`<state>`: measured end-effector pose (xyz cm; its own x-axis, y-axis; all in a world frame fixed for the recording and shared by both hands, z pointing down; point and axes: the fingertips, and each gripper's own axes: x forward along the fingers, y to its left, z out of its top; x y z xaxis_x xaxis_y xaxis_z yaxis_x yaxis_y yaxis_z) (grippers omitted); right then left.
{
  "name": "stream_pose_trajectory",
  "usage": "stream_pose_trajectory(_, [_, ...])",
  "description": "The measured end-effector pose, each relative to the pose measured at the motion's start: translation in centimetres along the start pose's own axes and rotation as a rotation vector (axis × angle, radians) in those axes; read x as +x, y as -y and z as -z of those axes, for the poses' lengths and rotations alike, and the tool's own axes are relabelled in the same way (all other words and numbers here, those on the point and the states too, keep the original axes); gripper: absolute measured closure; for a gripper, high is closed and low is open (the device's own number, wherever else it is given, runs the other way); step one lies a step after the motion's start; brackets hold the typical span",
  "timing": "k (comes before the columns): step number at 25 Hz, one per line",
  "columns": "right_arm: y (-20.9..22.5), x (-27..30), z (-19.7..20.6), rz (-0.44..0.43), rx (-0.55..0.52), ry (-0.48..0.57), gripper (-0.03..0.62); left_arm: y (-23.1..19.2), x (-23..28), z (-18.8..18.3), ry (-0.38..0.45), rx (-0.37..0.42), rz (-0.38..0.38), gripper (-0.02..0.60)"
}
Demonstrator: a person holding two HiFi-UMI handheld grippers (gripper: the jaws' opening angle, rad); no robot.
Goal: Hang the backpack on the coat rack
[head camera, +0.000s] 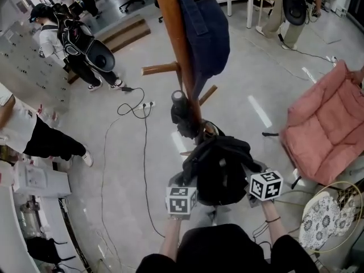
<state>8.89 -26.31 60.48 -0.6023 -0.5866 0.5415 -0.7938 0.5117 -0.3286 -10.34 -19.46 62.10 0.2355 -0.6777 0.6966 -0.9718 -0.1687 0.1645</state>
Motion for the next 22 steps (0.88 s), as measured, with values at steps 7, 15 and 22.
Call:
stream_pose_trajectory(7, [2.1, 3.2, 1.8, 0.015, 0.027, -0.018, 0.568, -0.9, 3.8, 1.8, -0.06, -0.024, -0.001, 0.443])
stream_pose_trajectory(15, [3.8, 6.5, 3.2, 0.018, 0.011, -0.071, 0.566, -1.9, 7.2, 3.5, -0.12, -0.064, -0.012, 0.443])
stream_pose_trajectory(22, [4.9, 8.3, 4.0, 0.026, 0.006, -0.103, 0.568, -2.1, 9.0, 5.0, -0.164, -0.103, -0.028, 0.443])
